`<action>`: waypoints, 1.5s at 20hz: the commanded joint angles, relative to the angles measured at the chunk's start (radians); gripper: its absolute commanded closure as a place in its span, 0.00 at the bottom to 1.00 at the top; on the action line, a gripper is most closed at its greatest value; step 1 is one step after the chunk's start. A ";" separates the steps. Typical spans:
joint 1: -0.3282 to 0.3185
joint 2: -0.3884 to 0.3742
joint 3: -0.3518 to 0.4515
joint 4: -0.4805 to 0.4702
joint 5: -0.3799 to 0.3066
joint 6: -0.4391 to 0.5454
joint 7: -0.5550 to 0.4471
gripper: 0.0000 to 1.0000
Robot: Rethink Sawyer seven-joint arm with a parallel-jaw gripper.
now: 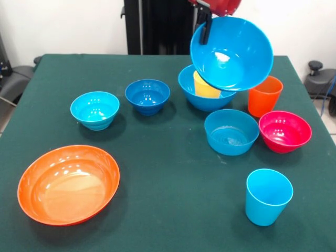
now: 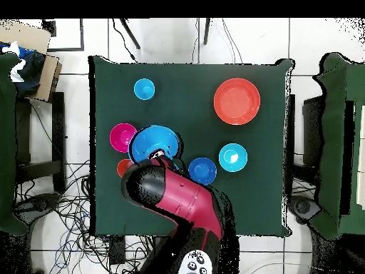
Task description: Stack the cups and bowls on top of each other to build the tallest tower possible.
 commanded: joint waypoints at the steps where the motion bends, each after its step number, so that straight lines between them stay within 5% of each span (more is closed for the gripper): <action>1: 0.006 0.005 0.109 0.059 -0.045 0.067 0.074 1.00; 13: 0.001 -0.049 0.086 0.114 -0.071 0.083 0.047 1.00; 30: -0.047 -0.038 0.121 0.153 -0.093 -0.028 0.013 1.00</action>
